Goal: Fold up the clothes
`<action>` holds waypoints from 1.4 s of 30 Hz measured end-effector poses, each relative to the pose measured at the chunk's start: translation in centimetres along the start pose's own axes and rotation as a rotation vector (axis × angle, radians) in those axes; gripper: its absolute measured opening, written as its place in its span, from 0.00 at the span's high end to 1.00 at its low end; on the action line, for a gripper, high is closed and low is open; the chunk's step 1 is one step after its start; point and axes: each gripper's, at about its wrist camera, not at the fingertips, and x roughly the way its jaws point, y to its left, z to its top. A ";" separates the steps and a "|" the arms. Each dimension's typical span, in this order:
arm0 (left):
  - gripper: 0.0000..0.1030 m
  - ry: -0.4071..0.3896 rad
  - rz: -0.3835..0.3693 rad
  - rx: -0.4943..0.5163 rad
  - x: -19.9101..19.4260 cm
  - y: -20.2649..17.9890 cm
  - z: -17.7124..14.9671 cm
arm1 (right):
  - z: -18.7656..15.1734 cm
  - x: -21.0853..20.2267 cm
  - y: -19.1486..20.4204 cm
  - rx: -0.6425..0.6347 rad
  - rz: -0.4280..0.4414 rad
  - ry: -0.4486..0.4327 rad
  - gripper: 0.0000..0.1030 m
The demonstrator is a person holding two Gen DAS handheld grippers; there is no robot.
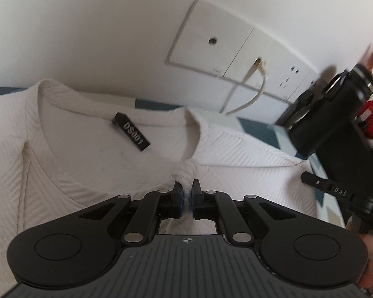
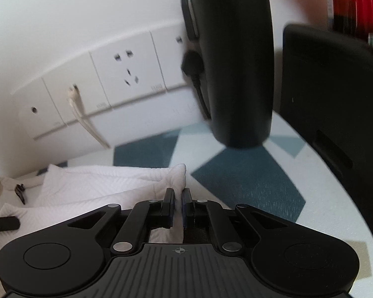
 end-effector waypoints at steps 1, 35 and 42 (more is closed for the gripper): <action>0.93 0.007 0.006 0.005 0.5 0.2 -0.1 | -0.2 0.2 0.0 -0.006 -0.004 0.003 0.94; 0.18 -0.098 0.436 0.047 -24.4 17.8 -11.2 | -7.8 -12.1 9.7 0.021 0.120 0.167 0.36; 0.18 -0.059 0.398 0.092 -24.9 20.4 -14.7 | -11.2 -11.3 19.1 -0.041 0.229 0.182 0.41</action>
